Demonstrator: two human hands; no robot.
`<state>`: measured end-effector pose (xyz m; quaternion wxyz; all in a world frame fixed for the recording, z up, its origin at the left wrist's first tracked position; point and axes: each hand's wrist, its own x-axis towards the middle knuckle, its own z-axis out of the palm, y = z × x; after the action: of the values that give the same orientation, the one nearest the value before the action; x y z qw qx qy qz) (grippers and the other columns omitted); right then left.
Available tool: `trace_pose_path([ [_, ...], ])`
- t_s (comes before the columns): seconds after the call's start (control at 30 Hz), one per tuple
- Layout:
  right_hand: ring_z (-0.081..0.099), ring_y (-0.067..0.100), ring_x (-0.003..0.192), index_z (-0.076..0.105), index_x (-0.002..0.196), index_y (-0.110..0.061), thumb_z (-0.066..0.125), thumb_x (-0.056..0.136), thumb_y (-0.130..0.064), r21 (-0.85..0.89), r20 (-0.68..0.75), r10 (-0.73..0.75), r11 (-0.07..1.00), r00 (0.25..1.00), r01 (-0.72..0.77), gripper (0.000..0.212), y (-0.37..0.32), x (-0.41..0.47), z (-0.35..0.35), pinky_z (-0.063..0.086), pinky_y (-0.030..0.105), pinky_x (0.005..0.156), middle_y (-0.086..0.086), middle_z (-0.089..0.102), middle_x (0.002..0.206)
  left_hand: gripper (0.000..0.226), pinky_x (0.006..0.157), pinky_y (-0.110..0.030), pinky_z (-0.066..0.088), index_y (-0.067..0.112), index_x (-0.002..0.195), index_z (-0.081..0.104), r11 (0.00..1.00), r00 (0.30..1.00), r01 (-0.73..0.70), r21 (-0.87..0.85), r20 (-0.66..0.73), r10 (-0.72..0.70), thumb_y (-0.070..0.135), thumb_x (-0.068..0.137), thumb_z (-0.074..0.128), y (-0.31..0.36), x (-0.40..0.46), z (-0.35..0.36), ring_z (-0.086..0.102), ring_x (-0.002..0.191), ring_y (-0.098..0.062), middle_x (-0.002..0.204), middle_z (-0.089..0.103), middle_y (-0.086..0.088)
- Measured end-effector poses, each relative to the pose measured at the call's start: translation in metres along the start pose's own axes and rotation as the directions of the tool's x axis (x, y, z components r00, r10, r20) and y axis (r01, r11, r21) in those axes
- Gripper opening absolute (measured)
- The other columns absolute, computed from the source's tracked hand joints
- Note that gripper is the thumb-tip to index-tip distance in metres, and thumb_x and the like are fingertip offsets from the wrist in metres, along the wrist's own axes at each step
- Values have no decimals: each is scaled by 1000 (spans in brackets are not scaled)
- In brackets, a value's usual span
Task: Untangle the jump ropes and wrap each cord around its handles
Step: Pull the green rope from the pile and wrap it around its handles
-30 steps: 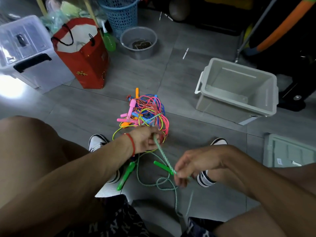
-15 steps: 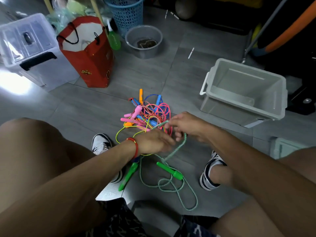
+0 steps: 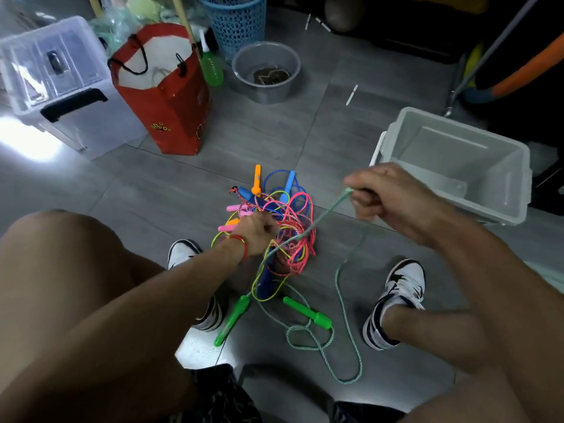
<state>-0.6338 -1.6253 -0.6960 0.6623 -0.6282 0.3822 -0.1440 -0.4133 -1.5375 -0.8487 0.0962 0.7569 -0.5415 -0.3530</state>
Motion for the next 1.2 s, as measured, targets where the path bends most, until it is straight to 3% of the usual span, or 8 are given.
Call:
trace_pose_path([
  [0.23,24,19,51,58,59,-9,60,98,-21,-199,259,-152,958,954,206,40,-29,-17,4,20,38,54,9,32,51,49,103,-21,43,31,144,47,959,939,-202,-199,240,248,32,97,62,19,-12,-2,56,119,-7,137,55,10],
  [0.33,35,20,52,56,57,-4,61,90,-21,-329,252,-135,919,958,216,38,-28,-19,-3,31,32,55,15,42,53,28,96,-40,51,17,108,69,961,957,-259,-97,108,269,34,103,48,25,-12,5,65,99,-17,106,71,-3],
  [0.5,68,20,61,63,111,-12,57,81,-40,-785,146,424,600,894,-157,41,-3,-22,-28,55,41,81,2,74,80,28,70,-25,45,22,77,63,918,919,-394,35,14,394,34,101,55,44,-25,-33,59,67,-3,68,65,6],
  [0.63,68,18,66,51,121,-27,69,86,-40,-590,188,270,800,944,-111,41,2,-13,1,54,37,80,-4,71,85,24,68,-31,40,13,79,63,852,863,-497,165,-11,505,31,96,62,74,-33,-43,53,63,-12,62,54,5],
  [0.7,65,16,75,62,102,-31,67,83,-56,-688,86,126,725,988,-32,32,2,-1,10,50,34,75,-5,69,86,16,70,-33,39,20,78,62,859,864,-483,171,-66,499,27,93,65,76,-32,-45,52,60,-3,58,49,10],
  [0.8,63,25,89,71,86,-28,61,89,-52,-913,69,-64,398,996,89,27,2,1,13,47,34,75,2,70,89,15,70,-27,37,14,92,67,889,887,-448,91,-78,455,29,91,71,72,-31,-40,49,68,-4,71,55,12],
  [1.03,60,-11,71,76,78,-25,64,96,-30,-594,122,-224,764,967,252,22,-18,-23,3,39,7,68,-23,70,73,42,73,-26,44,13,104,54,985,990,16,-170,-134,-39,28,78,82,35,-19,11,52,93,-19,97,52,0],
  [1.2,54,-7,50,77,89,-7,61,99,-19,-464,123,-242,844,963,271,22,-29,-34,-3,36,4,55,-25,56,49,48,78,-21,49,10,105,42,709,937,203,-676,-78,-342,15,80,82,36,-13,46,49,93,-20,105,49,-6],
])
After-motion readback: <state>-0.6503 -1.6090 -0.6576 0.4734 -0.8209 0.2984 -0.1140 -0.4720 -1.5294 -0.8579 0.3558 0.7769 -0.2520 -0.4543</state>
